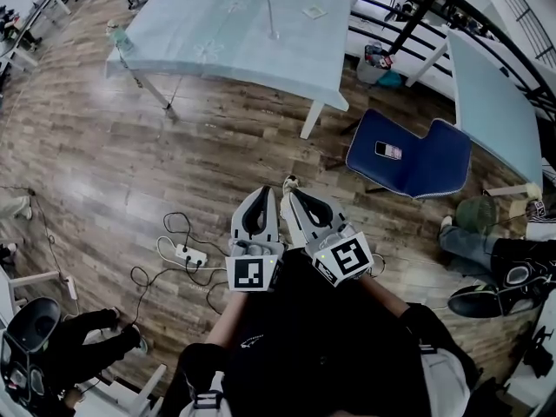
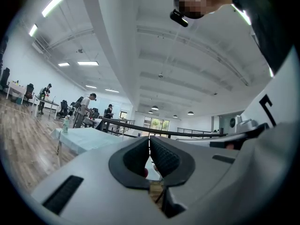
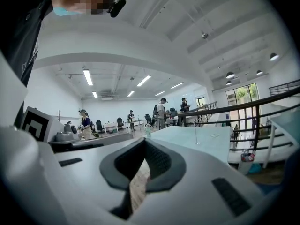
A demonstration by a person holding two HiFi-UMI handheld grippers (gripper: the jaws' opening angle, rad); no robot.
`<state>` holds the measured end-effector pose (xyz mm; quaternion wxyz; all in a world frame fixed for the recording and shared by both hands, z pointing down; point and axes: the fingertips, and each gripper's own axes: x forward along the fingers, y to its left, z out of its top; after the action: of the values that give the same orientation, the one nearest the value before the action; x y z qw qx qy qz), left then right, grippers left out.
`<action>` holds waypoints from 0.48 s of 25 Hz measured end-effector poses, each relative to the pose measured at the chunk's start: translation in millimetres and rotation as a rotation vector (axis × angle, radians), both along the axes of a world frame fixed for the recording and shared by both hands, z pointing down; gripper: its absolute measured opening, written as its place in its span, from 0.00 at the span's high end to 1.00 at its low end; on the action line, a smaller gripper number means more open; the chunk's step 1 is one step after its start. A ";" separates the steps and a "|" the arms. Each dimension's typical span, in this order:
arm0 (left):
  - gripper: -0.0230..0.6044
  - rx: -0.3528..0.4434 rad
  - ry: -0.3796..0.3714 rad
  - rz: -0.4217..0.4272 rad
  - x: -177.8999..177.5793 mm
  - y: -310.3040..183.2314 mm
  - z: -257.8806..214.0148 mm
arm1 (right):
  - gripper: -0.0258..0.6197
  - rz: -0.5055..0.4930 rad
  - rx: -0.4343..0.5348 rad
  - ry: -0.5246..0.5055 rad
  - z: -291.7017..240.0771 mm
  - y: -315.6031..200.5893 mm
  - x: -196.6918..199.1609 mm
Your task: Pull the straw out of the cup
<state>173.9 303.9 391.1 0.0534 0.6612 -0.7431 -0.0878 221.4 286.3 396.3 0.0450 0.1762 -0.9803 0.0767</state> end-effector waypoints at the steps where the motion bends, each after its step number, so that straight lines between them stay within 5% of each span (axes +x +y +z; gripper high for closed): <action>1: 0.94 -0.004 -0.003 -0.005 -2.6 -1.1 -1.1 | 0.95 0.001 0.001 0.003 0.9 -2.5 -2.3; 12: 0.94 -0.039 0.010 -0.083 -56.2 -19.8 -2.7 | 0.95 -0.045 0.043 0.005 -2.4 -28.0 -56.8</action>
<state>117.8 284.1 388.5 0.0662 0.6283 -0.7711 -0.0788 164.6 258.3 393.8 0.0452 0.1554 -0.9853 0.0541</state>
